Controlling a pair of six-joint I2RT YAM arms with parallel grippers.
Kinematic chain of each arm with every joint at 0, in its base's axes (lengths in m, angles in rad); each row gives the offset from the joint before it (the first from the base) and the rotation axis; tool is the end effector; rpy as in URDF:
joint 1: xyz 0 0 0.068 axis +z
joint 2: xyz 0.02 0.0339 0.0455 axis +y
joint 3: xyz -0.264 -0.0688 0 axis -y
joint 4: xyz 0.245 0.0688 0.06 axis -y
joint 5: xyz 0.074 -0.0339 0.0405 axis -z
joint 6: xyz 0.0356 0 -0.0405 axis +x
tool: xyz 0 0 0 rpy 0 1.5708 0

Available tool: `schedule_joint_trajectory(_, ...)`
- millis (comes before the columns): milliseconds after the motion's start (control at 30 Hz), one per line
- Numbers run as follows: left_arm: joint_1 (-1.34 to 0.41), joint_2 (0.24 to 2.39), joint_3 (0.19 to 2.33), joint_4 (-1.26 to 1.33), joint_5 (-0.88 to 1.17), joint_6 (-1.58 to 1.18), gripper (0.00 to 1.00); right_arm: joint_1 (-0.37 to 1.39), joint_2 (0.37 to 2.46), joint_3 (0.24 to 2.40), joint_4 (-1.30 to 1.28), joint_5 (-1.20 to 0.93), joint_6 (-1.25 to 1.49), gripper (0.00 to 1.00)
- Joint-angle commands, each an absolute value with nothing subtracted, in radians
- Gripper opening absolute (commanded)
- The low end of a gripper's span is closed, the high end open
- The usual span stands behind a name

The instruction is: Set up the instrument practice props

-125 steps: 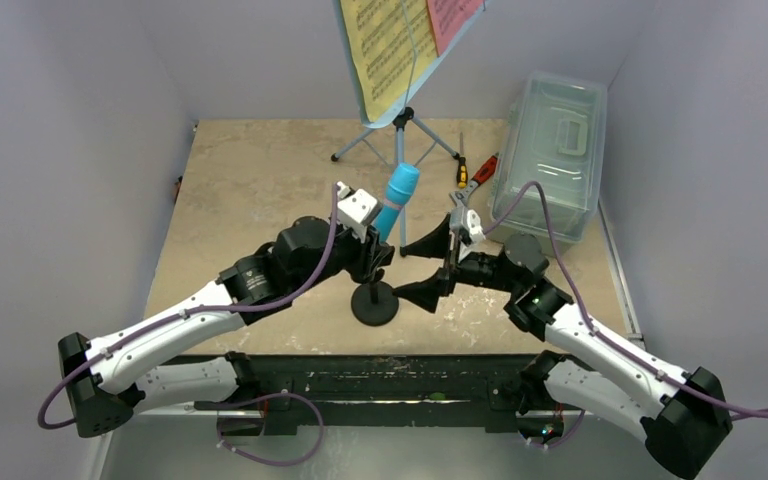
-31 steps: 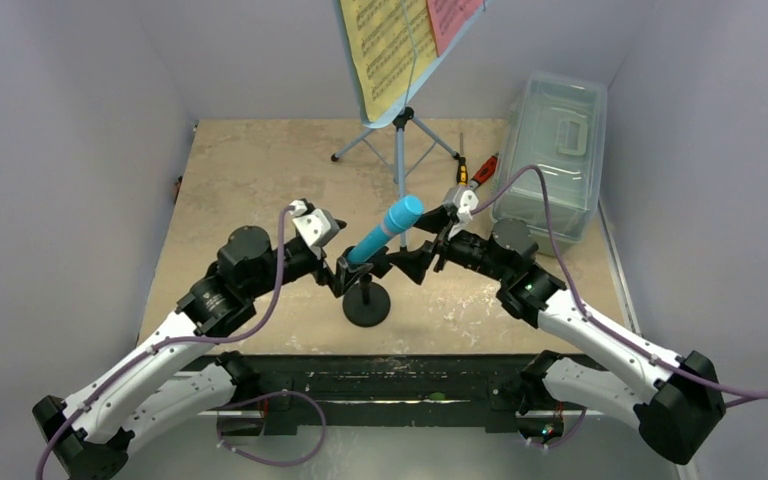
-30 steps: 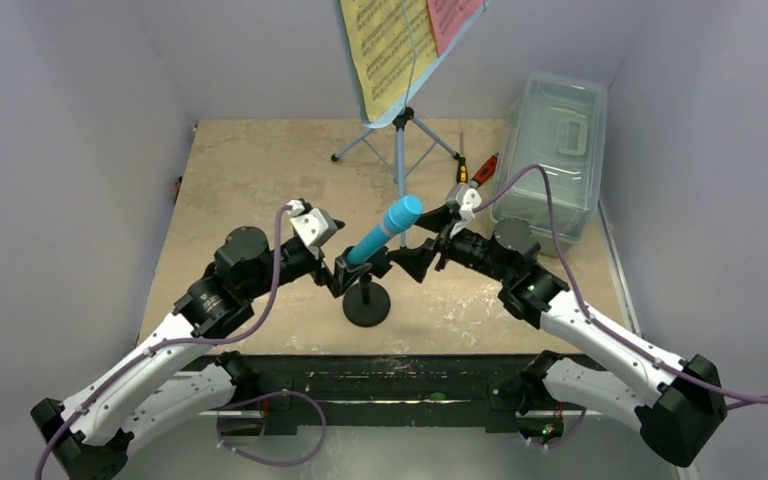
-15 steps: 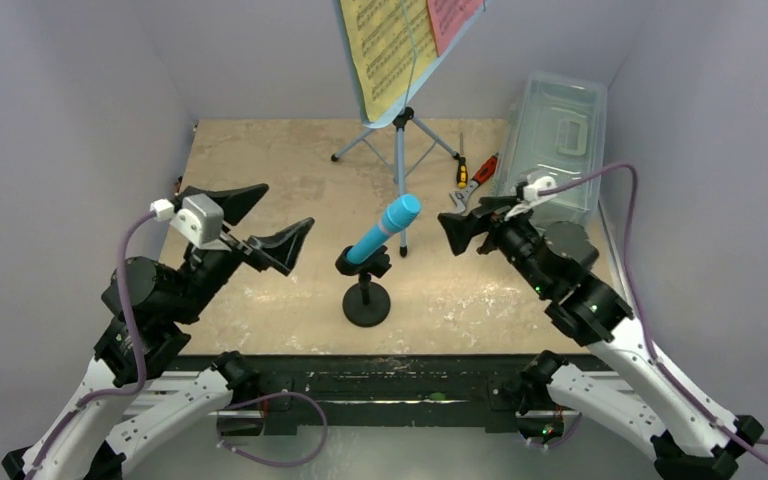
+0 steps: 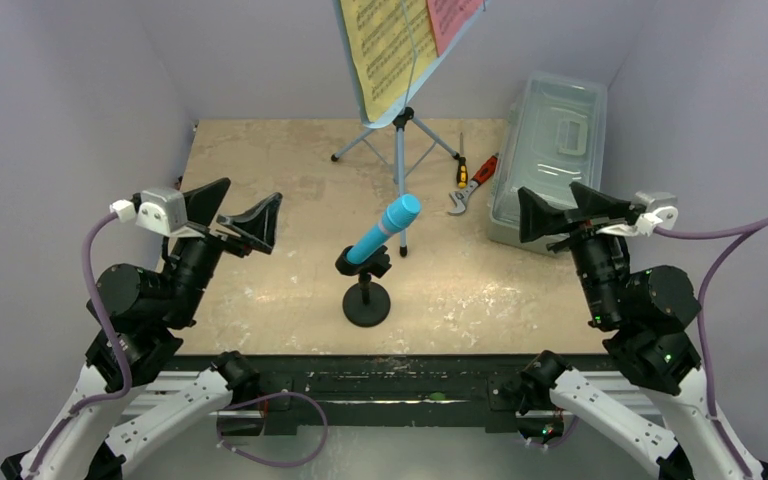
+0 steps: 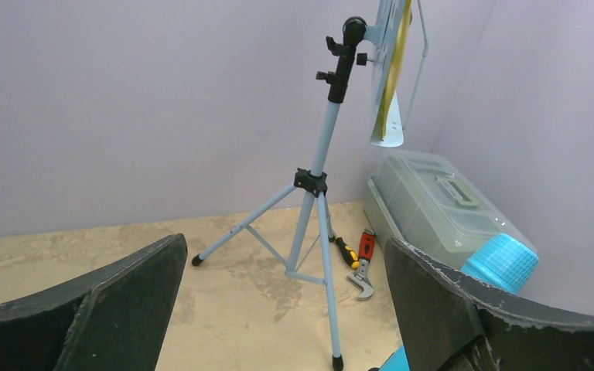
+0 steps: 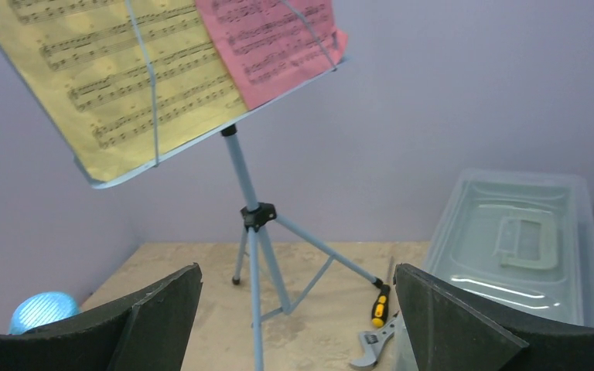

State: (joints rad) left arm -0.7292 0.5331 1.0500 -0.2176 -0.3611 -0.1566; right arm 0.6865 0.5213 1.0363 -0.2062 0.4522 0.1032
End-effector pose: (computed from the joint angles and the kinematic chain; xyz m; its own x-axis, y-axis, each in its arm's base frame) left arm 0.0669 -0.0429 0.4525 0.1592 -0.3379 -0.9276 0.4013 0.8806 -0.2519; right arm 0.0684 0.0360 0.4501 0.2083 0.2905 -0.9340 -0.2710 0.9346 0.2302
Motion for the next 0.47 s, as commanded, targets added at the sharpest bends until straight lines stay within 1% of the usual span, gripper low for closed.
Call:
schedule_joint_trajectory(0,-0.733,0.520,1.097,-0.181,-0.405,-0.158,1.00,0.684,0.514,1.091,-0.225,0.570,0.062,0.98)
schedule_joint_trajectory(233,-0.733,0.525,1.111,-0.185,-0.411,-0.142,1.00,0.685,0.488,1.112,-0.230,0.589,0.066,0.98)
schedule_joint_trajectory(300,-0.733,0.522,1.111,-0.187,-0.417,-0.133,1.00,0.685,0.487,1.123,-0.262,0.550,0.036,0.98)
schedule_joint_trajectory(333,-0.733,0.522,1.112,-0.191,-0.422,-0.132,1.00,0.684,0.494,1.127,-0.259,0.584,0.012,0.98)
schedule_joint_trajectory(433,-0.733,0.515,1.117,-0.201,-0.420,-0.133,0.99,0.684,0.533,1.173,-0.360,0.633,0.070,0.98)
